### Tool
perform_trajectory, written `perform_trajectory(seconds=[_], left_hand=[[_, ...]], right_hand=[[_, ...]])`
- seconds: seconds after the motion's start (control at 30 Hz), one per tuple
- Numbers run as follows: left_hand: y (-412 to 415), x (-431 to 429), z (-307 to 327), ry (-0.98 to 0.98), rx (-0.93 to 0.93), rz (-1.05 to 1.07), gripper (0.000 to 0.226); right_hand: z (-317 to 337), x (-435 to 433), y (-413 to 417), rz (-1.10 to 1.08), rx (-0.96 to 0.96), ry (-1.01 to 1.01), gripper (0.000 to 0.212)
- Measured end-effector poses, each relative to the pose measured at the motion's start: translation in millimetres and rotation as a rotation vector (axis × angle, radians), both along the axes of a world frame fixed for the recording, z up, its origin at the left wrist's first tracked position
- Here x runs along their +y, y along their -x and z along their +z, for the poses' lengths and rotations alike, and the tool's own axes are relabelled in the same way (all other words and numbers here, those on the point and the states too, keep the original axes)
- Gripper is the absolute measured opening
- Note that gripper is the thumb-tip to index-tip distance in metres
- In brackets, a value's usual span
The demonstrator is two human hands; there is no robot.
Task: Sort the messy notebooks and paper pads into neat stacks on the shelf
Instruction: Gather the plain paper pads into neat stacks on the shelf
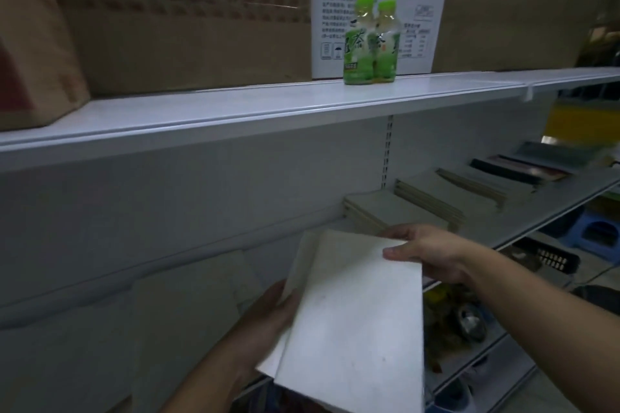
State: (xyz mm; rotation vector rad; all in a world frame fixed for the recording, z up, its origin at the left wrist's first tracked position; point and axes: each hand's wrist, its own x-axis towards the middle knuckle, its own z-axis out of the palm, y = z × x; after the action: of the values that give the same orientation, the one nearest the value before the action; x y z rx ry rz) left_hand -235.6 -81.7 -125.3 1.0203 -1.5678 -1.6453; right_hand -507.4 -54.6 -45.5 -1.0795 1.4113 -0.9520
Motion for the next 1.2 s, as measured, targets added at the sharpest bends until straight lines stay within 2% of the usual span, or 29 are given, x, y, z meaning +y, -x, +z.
perform_trajectory(seconds=[0.1,0.17,0.27,0.33,0.4,0.47,0.53,0.63,0.73,0.87,1.0,1.07,1.13,1.2], left_hand=[[28.4,9.3,3.5,-0.032,0.061,-0.073,0.081],[49.2,10.5,9.3,-0.043,0.076,-0.096,0.086],[85.3,12.1,18.5,-0.038,0.095,-0.041,0.075],[111.5,11.8,24.9,-0.062,0.174,0.006,0.062],[136.1,11.5,26.3,-0.085,0.223,0.060,0.055],[169.6,11.6,22.7,-0.109,0.267,0.152,0.050],[200.3,13.4,20.2,-0.128,0.301,0.213,0.048],[235.9,15.0,16.4,-0.154,0.287,0.255,0.044],[257.2,11.8,17.5,-0.162,0.241,0.291,0.053],[269.5,-1.1,22.3,-0.126,0.203,0.324,0.055],[274.4,-20.9,25.0,-0.106,0.201,0.344,0.034],[278.1,-34.2,26.6,-0.082,0.189,0.358,0.025],[281.3,-50.8,29.7,-0.041,0.144,0.420,0.018],[283.5,-69.8,32.0,-0.006,0.074,0.491,0.015]], right_hand=[[-1.2,-2.5,22.6,0.071,-0.006,-0.040,0.026],[-0.9,-1.3,43.0,0.078,-0.012,-0.044,0.024],[-3.5,2.6,76.3,-0.083,0.008,0.081,0.035],[-14.7,7.2,95.9,-0.263,0.118,0.191,0.049],[-30.8,13.2,106.7,-0.268,0.119,0.142,0.063],[-42.0,19.7,120.9,-0.170,-0.087,0.012,0.050],[-43.2,20.9,135.3,-0.160,-0.170,-0.019,0.028],[-43.7,14.0,158.3,-0.202,-0.094,-0.025,0.022],[-40.1,5.6,172.0,-0.243,-0.049,-0.069,0.020],[-32.6,-13.1,184.8,-0.235,0.009,-0.084,0.014],[-31.5,-37.3,187.0,-0.188,0.058,-0.066,0.019],[-31.3,-51.0,189.5,-0.188,0.053,-0.036,0.015],[-25.4,-66.3,192.0,-0.182,0.045,0.009,0.016],[-18.0,-85.4,194.6,-0.135,0.117,0.044,0.019]])
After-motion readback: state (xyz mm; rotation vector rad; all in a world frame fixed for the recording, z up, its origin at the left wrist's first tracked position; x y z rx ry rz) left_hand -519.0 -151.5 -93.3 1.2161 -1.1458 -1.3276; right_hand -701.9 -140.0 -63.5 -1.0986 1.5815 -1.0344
